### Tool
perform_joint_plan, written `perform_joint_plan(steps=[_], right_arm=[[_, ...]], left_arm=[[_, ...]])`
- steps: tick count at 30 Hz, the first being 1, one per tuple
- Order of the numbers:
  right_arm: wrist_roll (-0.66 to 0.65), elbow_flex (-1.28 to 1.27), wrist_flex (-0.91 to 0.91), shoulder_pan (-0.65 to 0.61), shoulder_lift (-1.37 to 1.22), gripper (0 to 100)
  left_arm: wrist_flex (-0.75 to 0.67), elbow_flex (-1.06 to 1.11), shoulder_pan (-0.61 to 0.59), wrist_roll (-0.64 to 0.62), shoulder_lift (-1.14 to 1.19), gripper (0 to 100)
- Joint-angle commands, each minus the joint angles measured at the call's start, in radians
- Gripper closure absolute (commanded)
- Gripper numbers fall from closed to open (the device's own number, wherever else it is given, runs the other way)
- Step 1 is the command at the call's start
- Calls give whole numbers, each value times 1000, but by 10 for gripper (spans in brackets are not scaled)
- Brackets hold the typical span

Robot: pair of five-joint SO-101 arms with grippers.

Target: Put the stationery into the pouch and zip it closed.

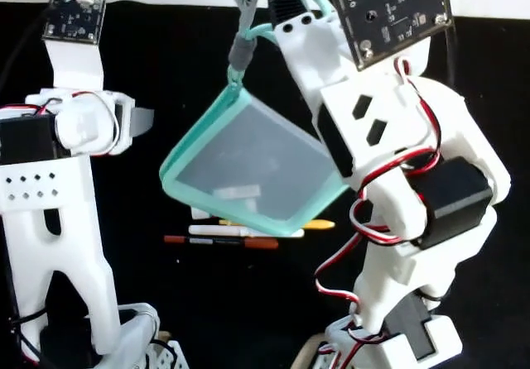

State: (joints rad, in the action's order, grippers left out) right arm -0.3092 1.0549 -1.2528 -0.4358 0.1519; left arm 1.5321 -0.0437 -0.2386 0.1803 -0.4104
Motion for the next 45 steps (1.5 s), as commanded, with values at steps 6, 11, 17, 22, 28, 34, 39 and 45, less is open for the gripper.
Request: perform_joint_plan(steps=[6, 11, 17, 22, 28, 34, 39, 45], right_arm=[[18, -2, 12, -4, 1, 988], [18, -2, 12, -4, 1, 988], [18, -4, 12, -4, -1, 988], [20, -4, 12, -4, -1, 989], [41, 2, 12, -8, -27, 989], [121, 7, 12, -10, -88, 989], [216, 4, 2, -10, -96, 989], [232, 7, 1, -4, -93, 989]], left_arm=[[164, 19, 82, -9, -33, 713], [170, 77, 189, -9, -81, 764], [172, 182, 363, -9, -271, 818], [172, 268, 483, -9, -421, 818], [170, 298, 590, -6, -476, 818], [94, 303, 677, -8, -473, 818], [46, 303, 685, -8, -432, 818], [-21, 294, 697, -8, -329, 818]])
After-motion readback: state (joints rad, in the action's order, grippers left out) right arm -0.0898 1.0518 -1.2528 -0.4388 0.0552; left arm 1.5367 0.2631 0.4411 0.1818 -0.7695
